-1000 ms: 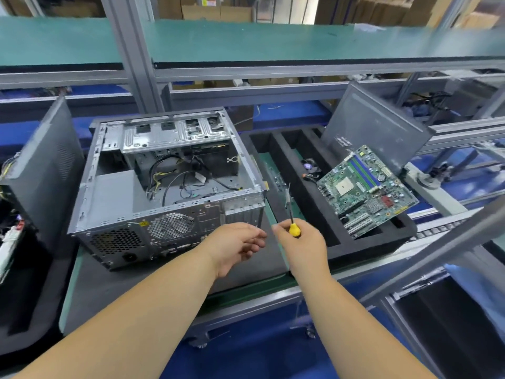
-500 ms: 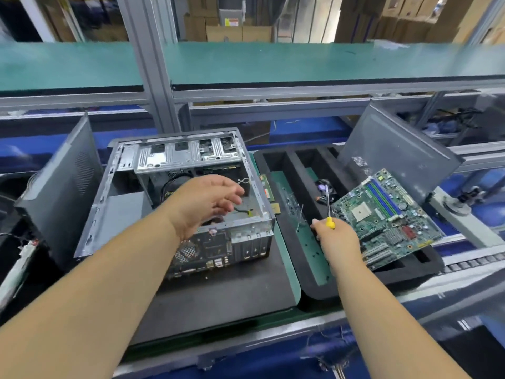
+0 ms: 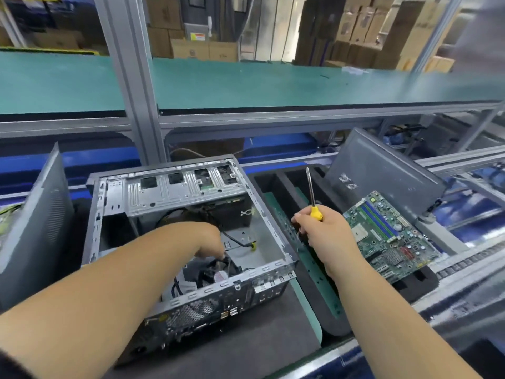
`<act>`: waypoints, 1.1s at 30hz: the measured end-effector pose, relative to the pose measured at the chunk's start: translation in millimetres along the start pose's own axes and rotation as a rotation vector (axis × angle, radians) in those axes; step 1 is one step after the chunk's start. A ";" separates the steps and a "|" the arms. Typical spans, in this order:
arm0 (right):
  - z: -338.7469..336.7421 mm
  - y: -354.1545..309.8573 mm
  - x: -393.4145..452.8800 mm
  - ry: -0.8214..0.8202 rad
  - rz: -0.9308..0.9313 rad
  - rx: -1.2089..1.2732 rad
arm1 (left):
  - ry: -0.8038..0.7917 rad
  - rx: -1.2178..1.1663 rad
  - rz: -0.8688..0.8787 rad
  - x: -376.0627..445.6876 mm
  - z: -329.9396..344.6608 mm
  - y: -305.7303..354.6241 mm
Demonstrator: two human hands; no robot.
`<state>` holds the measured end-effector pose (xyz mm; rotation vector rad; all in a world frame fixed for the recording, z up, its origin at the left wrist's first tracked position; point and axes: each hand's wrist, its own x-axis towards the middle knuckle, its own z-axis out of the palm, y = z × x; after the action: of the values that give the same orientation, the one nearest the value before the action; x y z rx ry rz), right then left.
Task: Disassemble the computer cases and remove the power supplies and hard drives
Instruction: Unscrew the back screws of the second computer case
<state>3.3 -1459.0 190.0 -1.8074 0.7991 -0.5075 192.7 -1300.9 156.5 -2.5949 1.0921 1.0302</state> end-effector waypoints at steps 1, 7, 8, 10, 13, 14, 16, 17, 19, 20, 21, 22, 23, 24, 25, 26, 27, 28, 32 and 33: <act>3.1 -2.2 0.5 0.011 0.003 -0.005 | -0.005 0.029 0.002 7.9 2.8 0.3; 18.4 -5.9 3.2 0.002 0.005 -0.036 | -0.097 0.289 0.006 38.3 24.1 4.7; 19.9 -5.4 6.2 -0.009 0.002 -0.046 | -0.093 0.305 0.007 40.9 26.3 4.3; 21.3 -5.1 10.8 -0.023 -0.002 -0.051 | -0.076 0.292 0.006 43.8 29.0 2.3; 23.5 -2.5 27.6 -0.060 -0.019 -0.031 | -0.068 0.226 0.004 44.5 28.1 -1.6; 24.8 -2.4 33.4 -0.081 -0.019 -0.020 | -0.087 0.193 0.001 43.3 28.2 -2.2; 28.4 -3.3 44.3 -0.137 -0.031 0.003 | -0.123 0.143 -0.010 42.0 30.0 -1.9; 30.4 -3.5 48.8 -0.168 -0.041 0.003 | -0.134 0.137 -0.016 40.1 30.2 -0.7; 33.9 -4.5 56.1 -0.223 -0.070 -0.010 | -0.123 0.163 -0.033 36.7 30.7 1.4; 35.5 -5.6 59.5 -0.252 -0.085 -0.009 | -0.110 0.178 -0.036 34.9 30.5 2.5; 37.2 -6.9 62.4 -0.278 -0.093 -0.004 | -0.107 0.168 -0.040 33.0 30.8 3.5; 38.6 -8.0 64.9 -0.302 -0.096 0.002 | -0.112 0.132 -0.053 31.5 31.8 3.7; 40.3 -8.9 66.9 -0.323 -0.099 0.008 | -0.117 0.092 -0.073 29.6 32.5 3.4; 42.0 -9.5 68.4 -0.343 -0.103 0.012 | -0.116 0.063 -0.091 27.1 33.1 3.1; 43.6 -10.1 69.7 -0.365 -0.106 0.013 | -0.110 0.049 -0.104 25.7 34.0 2.6; 44.9 -10.4 70.7 -0.388 -0.110 0.011 | -0.105 0.046 -0.113 24.7 35.2 2.4; 46.3 -10.9 71.6 -0.409 -0.117 0.004 | -0.102 0.048 -0.118 23.2 36.2 2.4; 47.3 -11.5 72.6 -0.429 -0.126 -0.004 | -0.097 0.046 -0.124 21.2 37.0 2.7; 52.7 -13.5 74.7 -0.502 -0.134 0.020 | -0.028 -0.023 -0.177 12.7 39.7 2.8; 54.2 -13.6 75.1 -0.517 -0.139 0.011 | -0.003 -0.038 -0.184 10.2 39.6 2.2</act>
<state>95.1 -1475.2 180.8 -1.8753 0.3165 -0.1156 175.0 -1293.6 120.3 -2.6624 0.8223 1.0208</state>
